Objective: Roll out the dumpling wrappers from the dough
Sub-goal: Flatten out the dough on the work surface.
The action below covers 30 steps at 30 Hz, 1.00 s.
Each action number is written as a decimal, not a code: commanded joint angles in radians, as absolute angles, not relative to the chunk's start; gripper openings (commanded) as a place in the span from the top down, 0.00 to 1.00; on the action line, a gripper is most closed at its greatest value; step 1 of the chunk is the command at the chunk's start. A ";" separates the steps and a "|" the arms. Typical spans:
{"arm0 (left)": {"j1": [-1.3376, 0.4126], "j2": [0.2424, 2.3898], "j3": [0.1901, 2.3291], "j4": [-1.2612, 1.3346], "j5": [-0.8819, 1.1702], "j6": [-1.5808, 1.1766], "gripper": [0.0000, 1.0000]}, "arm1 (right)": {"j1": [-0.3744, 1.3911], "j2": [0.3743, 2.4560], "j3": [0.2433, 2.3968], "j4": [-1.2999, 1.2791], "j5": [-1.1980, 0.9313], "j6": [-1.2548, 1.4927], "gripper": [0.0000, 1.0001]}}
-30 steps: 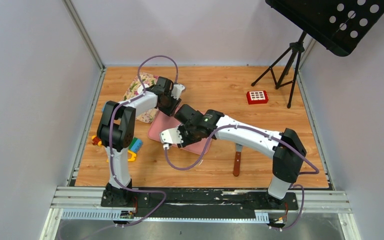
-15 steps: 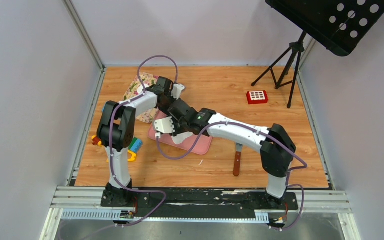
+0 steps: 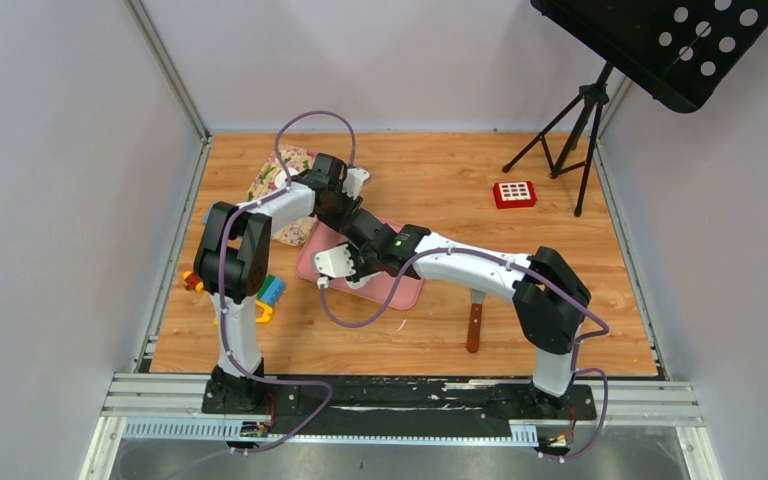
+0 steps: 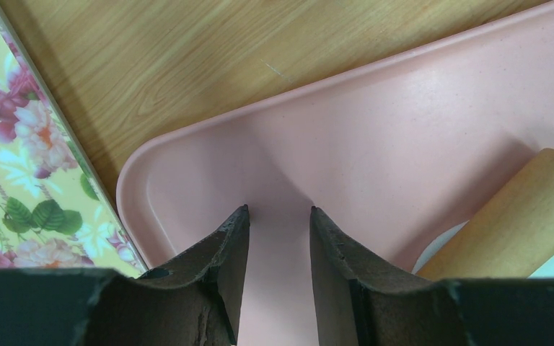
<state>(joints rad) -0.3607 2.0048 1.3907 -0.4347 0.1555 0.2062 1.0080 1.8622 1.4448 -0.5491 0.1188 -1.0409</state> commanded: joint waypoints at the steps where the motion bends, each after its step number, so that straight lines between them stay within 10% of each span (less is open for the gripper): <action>1: -0.368 2.025 1.380 -0.477 0.169 0.178 0.57 | 1.012 1.854 1.394 -0.737 -0.022 -1.038 1.00; 30: -0.370 2.023 1.391 -0.488 0.143 0.176 0.58 | 1.039 1.835 1.343 -0.970 -0.148 -1.025 1.00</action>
